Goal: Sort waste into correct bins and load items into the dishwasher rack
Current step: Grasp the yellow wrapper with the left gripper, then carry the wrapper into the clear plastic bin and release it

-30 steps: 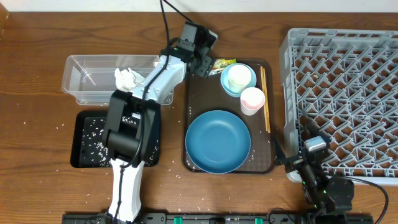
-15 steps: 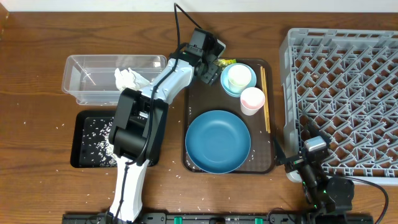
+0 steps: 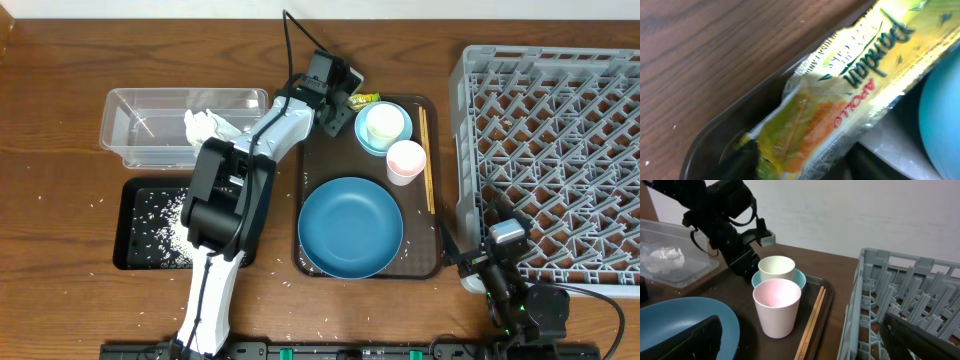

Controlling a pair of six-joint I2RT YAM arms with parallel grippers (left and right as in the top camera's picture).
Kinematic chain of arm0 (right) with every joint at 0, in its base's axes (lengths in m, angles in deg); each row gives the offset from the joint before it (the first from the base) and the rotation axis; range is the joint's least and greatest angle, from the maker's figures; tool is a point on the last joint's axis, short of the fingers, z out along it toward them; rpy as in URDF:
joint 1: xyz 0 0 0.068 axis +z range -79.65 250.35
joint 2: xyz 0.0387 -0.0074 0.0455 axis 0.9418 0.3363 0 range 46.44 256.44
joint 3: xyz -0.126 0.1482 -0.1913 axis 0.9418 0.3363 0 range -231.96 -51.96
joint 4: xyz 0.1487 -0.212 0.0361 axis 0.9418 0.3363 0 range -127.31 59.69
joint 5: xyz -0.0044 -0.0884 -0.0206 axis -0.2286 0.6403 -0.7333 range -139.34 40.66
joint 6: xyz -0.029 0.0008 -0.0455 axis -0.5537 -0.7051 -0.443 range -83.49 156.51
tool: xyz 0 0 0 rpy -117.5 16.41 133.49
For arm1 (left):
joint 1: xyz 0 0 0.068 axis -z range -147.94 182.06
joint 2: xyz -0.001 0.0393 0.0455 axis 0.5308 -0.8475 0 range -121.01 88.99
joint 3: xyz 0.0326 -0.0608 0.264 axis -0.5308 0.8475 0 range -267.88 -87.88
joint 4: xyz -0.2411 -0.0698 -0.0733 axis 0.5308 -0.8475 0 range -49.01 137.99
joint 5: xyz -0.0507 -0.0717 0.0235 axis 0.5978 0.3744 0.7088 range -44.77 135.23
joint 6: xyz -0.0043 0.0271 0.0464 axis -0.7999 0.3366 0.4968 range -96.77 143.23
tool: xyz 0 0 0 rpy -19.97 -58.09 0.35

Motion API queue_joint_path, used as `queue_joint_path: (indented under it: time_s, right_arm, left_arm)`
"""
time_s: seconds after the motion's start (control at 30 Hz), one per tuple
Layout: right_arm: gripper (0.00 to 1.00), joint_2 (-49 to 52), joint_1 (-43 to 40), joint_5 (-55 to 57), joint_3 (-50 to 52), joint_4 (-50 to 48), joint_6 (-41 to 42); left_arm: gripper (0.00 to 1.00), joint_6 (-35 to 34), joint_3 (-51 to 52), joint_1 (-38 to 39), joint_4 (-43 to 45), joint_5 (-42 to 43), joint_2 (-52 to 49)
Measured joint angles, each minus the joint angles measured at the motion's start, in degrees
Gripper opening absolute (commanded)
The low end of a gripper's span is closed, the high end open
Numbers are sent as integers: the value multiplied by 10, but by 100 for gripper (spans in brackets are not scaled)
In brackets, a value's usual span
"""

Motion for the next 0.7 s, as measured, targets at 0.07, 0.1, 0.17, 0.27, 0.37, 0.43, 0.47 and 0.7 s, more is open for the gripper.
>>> queue_joint_path:
  time_s: [0.07, 0.1, 0.17, 0.27, 0.37, 0.43, 0.47, 0.7]
  right_arm:
    - [99, 0, 0, 0, 0, 0, 0]
    - [99, 0, 0, 0, 0, 0, 0]
    - [99, 0, 0, 0, 0, 0, 0]
    - [99, 0, 0, 0, 0, 0, 0]
    - [99, 0, 0, 0, 0, 0, 0]
    - [99, 0, 0, 0, 0, 0, 0]
    - [99, 0, 0, 0, 0, 0, 0]
    - [99, 0, 0, 0, 0, 0, 0]
  left_arm:
    - [32, 0, 0, 0, 3, 0, 0]
    - [24, 1, 0, 0, 5, 0, 0]
    - [13, 2, 0, 0, 12, -1, 0]
    - [6, 2, 0, 0, 12, -1, 0]
    - [6, 1, 0, 0, 12, -2, 1]
    - [6, -7, 0, 0, 10, -2, 4]
    - [6, -16, 0, 0, 9, -2, 9]
    - [6, -108, 1, -5, -16, -2, 112]
